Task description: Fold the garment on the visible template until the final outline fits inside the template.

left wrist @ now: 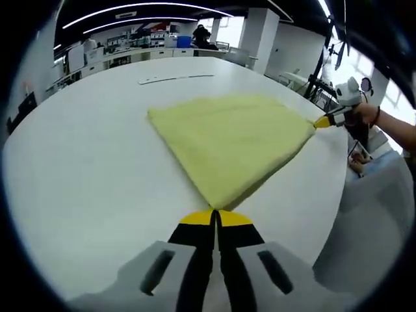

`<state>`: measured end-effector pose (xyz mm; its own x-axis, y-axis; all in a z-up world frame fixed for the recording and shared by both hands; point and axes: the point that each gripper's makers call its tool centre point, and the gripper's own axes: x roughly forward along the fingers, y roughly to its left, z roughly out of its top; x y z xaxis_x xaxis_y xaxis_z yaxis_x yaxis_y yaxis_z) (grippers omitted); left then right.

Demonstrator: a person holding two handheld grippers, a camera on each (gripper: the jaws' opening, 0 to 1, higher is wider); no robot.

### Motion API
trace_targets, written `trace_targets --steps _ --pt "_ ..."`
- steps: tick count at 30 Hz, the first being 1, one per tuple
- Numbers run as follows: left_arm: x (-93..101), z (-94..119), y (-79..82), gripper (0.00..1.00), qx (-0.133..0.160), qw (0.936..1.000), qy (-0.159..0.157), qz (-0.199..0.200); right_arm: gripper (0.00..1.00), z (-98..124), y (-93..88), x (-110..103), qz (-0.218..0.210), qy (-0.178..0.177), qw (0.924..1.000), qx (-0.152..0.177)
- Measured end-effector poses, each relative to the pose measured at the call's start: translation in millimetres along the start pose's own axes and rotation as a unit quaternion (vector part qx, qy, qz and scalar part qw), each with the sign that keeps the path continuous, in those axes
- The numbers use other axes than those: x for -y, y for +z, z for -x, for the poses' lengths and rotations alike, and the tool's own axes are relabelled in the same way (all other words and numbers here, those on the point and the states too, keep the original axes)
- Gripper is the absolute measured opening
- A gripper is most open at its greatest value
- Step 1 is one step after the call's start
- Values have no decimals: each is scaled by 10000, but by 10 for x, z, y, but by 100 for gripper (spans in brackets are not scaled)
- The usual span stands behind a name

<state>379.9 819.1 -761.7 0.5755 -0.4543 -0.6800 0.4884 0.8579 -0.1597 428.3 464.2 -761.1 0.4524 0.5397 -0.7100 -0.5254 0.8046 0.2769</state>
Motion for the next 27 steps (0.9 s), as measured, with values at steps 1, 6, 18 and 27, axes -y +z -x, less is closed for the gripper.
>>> trace_targets --steps 1,6,18,27 --pt "-7 1 6 0 14 10000 31 -16 0 0 2 -2 -20 -23 10000 12" --pt "14 12 63 0 141 9998 1 118 0 -4 19 25 -27 -146 9999 82" --pt "14 216 378 43 711 9949 131 697 54 133 282 -129 -55 -249 9986 468" --pt "224 408 623 71 857 9943 81 631 81 398 508 -451 249 -120 9973 673"
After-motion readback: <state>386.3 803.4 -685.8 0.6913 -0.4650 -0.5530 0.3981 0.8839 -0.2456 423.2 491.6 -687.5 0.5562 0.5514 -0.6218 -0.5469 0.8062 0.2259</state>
